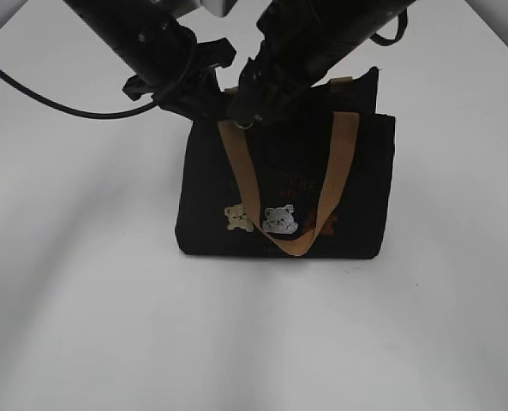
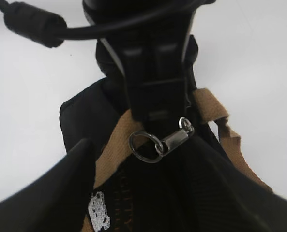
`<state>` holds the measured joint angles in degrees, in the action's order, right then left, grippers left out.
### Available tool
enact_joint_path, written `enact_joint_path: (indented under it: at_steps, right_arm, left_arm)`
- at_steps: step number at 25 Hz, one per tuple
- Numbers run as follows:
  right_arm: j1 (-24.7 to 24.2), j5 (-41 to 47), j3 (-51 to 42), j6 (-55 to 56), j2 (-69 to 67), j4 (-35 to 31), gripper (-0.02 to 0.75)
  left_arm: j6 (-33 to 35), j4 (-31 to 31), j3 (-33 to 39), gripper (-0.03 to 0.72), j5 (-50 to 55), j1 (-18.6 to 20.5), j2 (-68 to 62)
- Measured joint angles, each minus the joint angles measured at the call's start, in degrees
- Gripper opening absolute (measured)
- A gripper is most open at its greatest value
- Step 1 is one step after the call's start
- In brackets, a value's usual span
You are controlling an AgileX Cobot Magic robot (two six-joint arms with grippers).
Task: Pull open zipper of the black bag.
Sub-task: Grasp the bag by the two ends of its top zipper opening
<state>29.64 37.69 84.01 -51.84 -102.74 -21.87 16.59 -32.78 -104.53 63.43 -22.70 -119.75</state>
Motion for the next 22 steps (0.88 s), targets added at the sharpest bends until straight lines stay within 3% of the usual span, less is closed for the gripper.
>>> enact_joint_path:
  at_steps: [6, 16, 19, 22]
  right_arm:
    - [0.1, -0.5, 0.0, 0.0, -1.9, 0.5, 0.520]
    - [0.1, -5.9, 0.0, 0.3, -5.9, 1.7, 0.528]
    - [0.1, -7.3, 0.0, 3.1, -6.1, 4.0, 0.495]
    - [0.2, -7.5, 0.1, 6.9, -6.1, 8.3, 0.407]
  left_arm:
    - [0.0, -1.1, 0.0, 0.071, 0.2, 0.0, 0.3]
    - [0.0, -2.1, 0.0, 0.068, 0.4, 0.2, 0.3]
    - [0.0, -2.4, 0.0, 0.068, 0.5, 0.3, 0.3]
    - [0.0, -2.6, 0.0, 0.068, 0.6, 0.3, 0.3]
